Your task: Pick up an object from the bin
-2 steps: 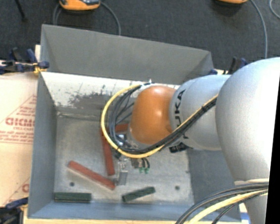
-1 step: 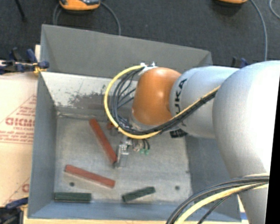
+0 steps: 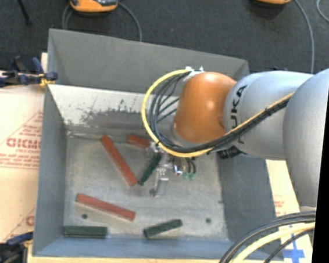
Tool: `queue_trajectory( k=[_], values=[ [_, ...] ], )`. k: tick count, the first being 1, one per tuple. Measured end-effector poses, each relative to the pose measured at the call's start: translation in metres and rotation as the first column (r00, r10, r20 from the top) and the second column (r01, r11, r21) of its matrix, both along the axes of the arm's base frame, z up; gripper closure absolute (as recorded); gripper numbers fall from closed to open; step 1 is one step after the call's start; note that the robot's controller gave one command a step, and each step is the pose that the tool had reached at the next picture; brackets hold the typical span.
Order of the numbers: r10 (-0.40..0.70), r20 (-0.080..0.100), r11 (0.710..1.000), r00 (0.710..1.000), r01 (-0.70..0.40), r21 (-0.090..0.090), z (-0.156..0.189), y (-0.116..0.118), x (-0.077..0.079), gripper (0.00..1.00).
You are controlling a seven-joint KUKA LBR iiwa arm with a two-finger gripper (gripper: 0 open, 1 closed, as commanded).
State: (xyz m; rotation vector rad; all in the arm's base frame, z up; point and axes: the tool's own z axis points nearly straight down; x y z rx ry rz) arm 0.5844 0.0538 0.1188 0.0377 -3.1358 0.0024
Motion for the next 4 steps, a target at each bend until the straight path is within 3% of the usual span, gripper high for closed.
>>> queue_trajectory(
  k=[1, 2, 3, 4],
  values=[
    [-0.001, 0.02, 1.0, 1.0, 0.001, 0.003, 0.011, 0.013, -0.006, 0.0],
    [-0.105, 0.009, 0.994, 0.994, 0.105, 0.004, -0.047, 0.021, -0.011, 1.0],
    [-0.106, 0.009, 0.994, 0.994, 0.106, 0.004, -0.047, 0.021, -0.011, 0.0],
    [-0.107, 0.009, 0.994, 0.994, 0.107, 0.004, -0.047, 0.021, -0.011, 0.0]
  ],
)
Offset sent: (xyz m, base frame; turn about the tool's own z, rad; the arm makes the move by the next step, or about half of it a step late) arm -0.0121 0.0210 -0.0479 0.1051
